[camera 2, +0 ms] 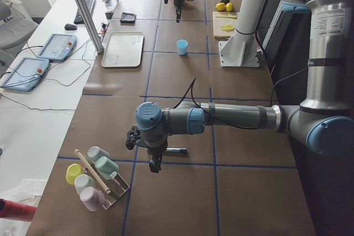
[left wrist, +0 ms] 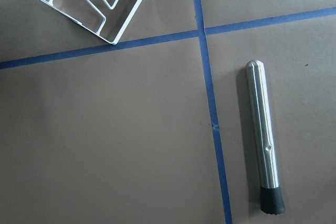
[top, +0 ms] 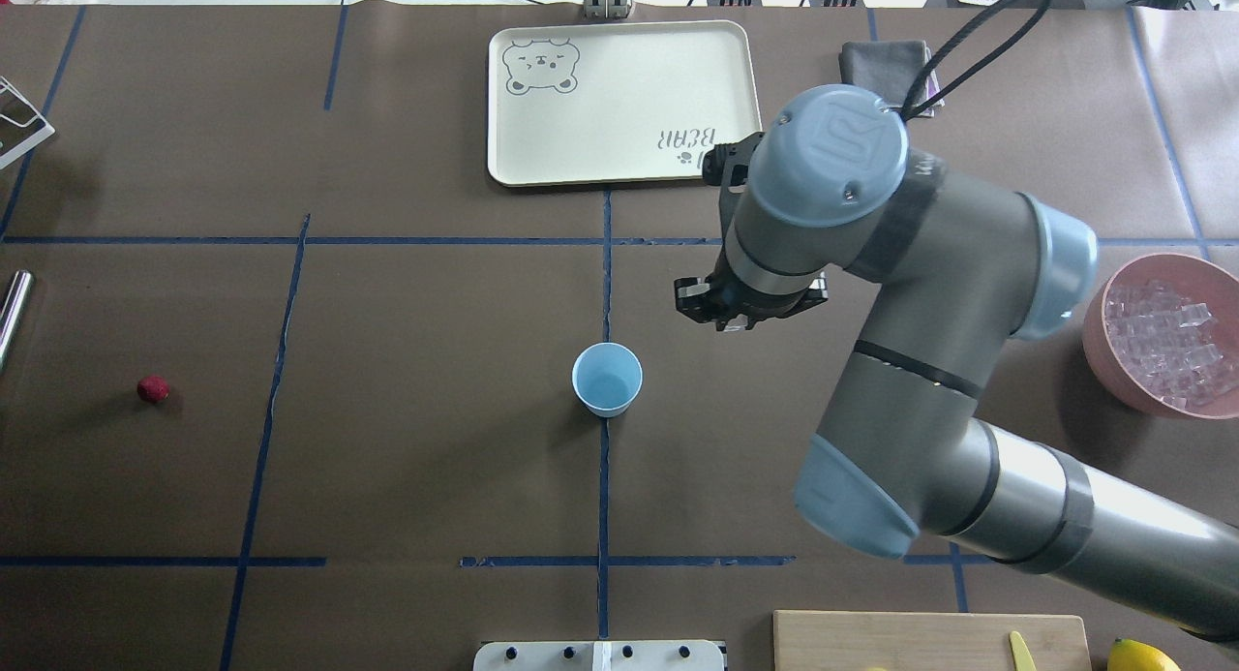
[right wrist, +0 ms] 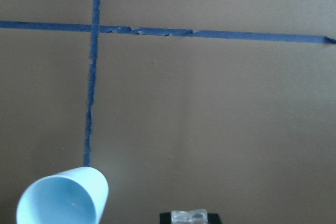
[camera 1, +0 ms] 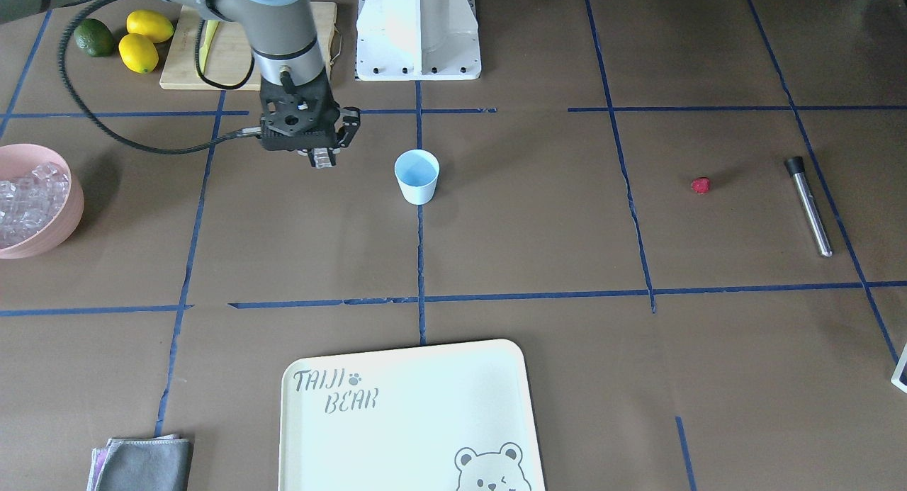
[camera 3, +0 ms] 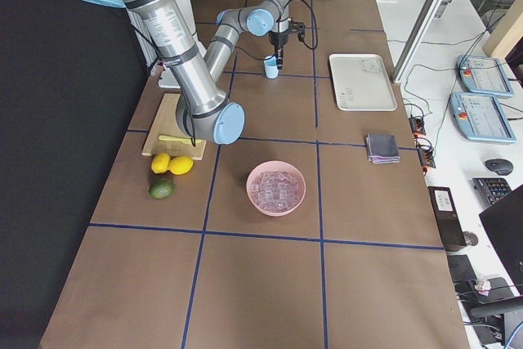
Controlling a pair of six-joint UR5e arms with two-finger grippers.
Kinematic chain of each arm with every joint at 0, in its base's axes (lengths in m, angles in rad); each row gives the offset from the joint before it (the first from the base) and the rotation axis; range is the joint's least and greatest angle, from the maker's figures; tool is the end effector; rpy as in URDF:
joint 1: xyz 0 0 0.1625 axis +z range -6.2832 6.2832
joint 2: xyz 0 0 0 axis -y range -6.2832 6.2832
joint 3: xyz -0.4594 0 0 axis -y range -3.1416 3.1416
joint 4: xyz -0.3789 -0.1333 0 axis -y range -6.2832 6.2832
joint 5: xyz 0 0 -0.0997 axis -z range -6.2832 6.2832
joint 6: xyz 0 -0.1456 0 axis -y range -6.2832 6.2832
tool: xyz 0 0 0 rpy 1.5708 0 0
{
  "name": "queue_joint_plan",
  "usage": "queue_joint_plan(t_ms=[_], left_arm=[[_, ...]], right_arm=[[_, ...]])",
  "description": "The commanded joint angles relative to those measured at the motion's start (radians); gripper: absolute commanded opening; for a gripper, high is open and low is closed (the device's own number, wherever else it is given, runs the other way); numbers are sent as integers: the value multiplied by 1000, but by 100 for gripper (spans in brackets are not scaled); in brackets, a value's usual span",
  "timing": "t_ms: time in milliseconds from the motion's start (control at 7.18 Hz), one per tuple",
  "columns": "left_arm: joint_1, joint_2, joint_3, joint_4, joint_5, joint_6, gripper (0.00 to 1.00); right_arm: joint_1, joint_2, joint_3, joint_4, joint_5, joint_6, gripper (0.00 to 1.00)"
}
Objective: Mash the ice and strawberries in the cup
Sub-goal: 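Carry the ice cube with the right gripper over the blue cup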
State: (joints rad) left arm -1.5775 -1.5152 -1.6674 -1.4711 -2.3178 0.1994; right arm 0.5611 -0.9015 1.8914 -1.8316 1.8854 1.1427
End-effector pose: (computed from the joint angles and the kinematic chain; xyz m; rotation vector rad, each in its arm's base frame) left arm -0.0374 -0.4461 0.7182 0.0212 0.7494 0.1617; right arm -0.5115 -0.4257 0.2429 0.0786 -0.7785 0.0115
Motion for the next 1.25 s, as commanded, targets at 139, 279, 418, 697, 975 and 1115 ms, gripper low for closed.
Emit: queue_joint_plan(t_ms=[139,279,418,697,975,1115], left_arm=[[1,3,0,0,0,0,100],[1,3,0,2,0,2,100],[1,4,0,2,0,2,100],[1,6,0,2,0,2,100],[1,7,0,3,0,2,100],[1,7,0,2,0,2,100]], right_arm=[[-96,146,-179,61,-91,138,0],[-105,148,-190,61,-92,137,0],[-121,157,-199,63,-106,138,0],[-147,161,-215,63,-109,140,0],[-147,161,-215,63,-108,120,22],[-147,161,-212,63,-106,120,67]])
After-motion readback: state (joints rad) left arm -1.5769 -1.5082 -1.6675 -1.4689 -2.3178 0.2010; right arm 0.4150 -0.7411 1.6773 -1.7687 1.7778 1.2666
